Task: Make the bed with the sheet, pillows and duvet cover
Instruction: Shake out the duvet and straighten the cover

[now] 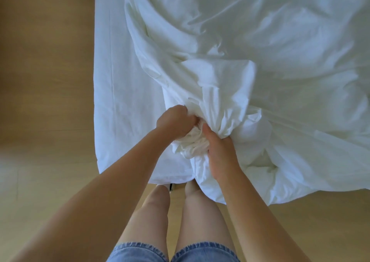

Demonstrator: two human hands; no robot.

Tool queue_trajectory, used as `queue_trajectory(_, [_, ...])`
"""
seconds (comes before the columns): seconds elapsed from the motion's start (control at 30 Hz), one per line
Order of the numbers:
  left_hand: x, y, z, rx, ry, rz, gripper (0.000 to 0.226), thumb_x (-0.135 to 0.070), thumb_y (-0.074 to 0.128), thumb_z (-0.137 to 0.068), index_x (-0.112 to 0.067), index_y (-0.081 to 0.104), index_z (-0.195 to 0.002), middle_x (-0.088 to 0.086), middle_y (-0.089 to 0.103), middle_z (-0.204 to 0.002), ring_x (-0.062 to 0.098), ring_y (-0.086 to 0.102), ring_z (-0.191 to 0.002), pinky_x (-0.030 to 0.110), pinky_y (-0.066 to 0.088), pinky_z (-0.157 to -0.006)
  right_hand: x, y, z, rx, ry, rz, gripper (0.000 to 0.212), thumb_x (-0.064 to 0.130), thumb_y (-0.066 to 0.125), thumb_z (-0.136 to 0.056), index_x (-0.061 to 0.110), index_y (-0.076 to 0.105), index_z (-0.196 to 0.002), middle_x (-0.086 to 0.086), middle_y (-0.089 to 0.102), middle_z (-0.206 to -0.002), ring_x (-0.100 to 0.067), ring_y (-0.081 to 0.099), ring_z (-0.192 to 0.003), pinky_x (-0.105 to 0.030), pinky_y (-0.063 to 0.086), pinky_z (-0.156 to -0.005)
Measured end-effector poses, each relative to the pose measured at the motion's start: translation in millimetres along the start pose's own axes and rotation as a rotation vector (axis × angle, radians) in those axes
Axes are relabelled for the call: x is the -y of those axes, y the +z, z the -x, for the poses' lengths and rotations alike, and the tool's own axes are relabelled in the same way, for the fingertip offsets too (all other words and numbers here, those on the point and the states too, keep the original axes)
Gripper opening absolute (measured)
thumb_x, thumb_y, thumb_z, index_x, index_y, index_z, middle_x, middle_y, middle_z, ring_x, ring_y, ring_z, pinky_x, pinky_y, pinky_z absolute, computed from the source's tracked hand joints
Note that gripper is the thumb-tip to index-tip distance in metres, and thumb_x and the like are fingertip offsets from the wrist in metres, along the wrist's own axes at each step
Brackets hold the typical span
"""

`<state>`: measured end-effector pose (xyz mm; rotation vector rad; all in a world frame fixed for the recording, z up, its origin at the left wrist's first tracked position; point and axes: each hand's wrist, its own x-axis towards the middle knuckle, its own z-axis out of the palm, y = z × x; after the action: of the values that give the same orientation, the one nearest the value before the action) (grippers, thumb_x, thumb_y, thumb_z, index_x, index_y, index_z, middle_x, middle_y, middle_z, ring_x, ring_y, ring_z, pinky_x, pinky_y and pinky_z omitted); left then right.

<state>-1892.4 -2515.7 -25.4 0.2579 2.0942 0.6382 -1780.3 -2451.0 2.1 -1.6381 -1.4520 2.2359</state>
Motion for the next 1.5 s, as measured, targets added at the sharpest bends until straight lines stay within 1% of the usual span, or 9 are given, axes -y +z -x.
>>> queue_trajectory(0.27, [-22,-23,-6,-0.366,0.202,-0.279,0.032,-0.022,0.047,-0.085,-0.020,0.036,-0.056,-0.006,0.043,-0.056,0.011,0.037,-0.051,0.026,0.026,-0.048,-8,14,17,-0.265,-0.003,-0.072,0.020,0.025,0.068,-0.083,0.019,0.066,-0.103,0.006,0.070,-0.098,-0.010,0.065,-0.094,-0.025,0.050,-0.084])
queue_trajectory(0.6, [22,-82,101,-0.537,0.067,0.229,0.038,-0.030,0.059,-0.072,0.004,0.052,-0.060,0.006,0.042,-0.053,0.021,0.037,-0.052,0.028,0.030,-0.047,29,16,52,-0.137,-0.189,0.035,0.017,0.017,0.072,-0.078,0.031,0.063,-0.082,0.021,0.069,-0.072,0.010,0.062,-0.066,-0.003,0.043,-0.054])
queue_trajectory(0.77, [101,-69,144,-0.476,-0.091,0.361,0.044,-0.026,0.070,-0.073,-0.012,0.035,-0.049,-0.002,0.030,-0.045,0.018,0.028,-0.046,0.026,0.024,-0.046,-11,1,87,-0.078,-0.010,0.198,0.012,0.015,0.072,-0.079,0.023,0.063,-0.080,0.007,0.065,-0.072,-0.010,0.060,-0.069,-0.021,0.046,-0.063])
queue_trajectory(0.97, [150,-9,132,-0.239,-0.256,0.639,0.022,-0.025,0.062,-0.090,-0.012,0.061,-0.072,0.001,0.062,-0.068,0.022,0.057,-0.067,0.026,0.044,-0.055,-31,17,92,0.101,0.215,0.723,0.018,0.028,0.048,-0.094,0.010,0.054,-0.091,-0.006,0.052,-0.082,-0.015,0.047,-0.067,-0.026,0.036,-0.060])
queue_trajectory(1.07, [159,-14,112,-0.177,-0.213,0.626,0.020,-0.028,0.059,-0.092,-0.014,0.064,-0.078,-0.002,0.065,-0.074,0.015,0.060,-0.068,0.019,0.045,-0.053,-35,43,96,0.235,-0.269,1.157,0.022,0.026,0.053,-0.087,0.007,0.050,-0.076,0.001,0.050,-0.073,-0.017,0.045,-0.067,-0.030,0.036,-0.060])
queue_trajectory(1.17, [169,-18,99,-0.076,-0.192,0.636,0.019,-0.034,0.060,-0.091,-0.018,0.066,-0.084,-0.005,0.067,-0.077,0.012,0.062,-0.071,0.018,0.046,-0.056,-35,68,76,0.255,-0.797,1.417,0.024,0.018,0.058,-0.085,0.006,0.057,-0.105,-0.008,0.055,-0.108,-0.027,0.047,-0.099,-0.035,0.037,-0.080])
queue_trajectory(1.27, [182,-16,89,-0.028,-0.175,0.650,0.022,-0.035,0.064,-0.088,-0.013,0.068,-0.092,-0.003,0.065,-0.078,0.012,0.060,-0.069,0.015,0.046,-0.058,-45,81,28,0.335,-0.816,1.833,0.045,0.030,0.051,-0.092,0.018,0.040,-0.134,-0.001,0.042,-0.134,-0.024,0.034,-0.125,-0.036,0.028,-0.093])
queue_trajectory(1.37, [195,-16,77,0.042,-0.126,0.678,0.016,-0.033,0.067,-0.085,-0.017,0.068,-0.089,-0.002,0.066,-0.083,0.014,0.061,-0.077,0.021,0.047,-0.073,-60,87,-5,0.385,-0.808,1.887,0.032,0.030,0.045,-0.096,0.021,0.051,-0.126,0.002,0.050,-0.128,-0.022,0.040,-0.120,-0.034,0.022,-0.089])
queue_trajectory(1.5, [198,-22,50,0.012,-0.126,0.686,0.029,-0.042,0.060,-0.088,-0.015,0.058,-0.077,-0.006,0.050,-0.062,0.003,0.043,-0.047,0.010,0.033,-0.047,-55,85,-22,0.437,-0.861,1.727,0.025,0.025,0.045,-0.098,0.013,0.064,-0.107,-0.003,0.061,-0.111,-0.027,0.050,-0.105,-0.035,0.027,-0.085])
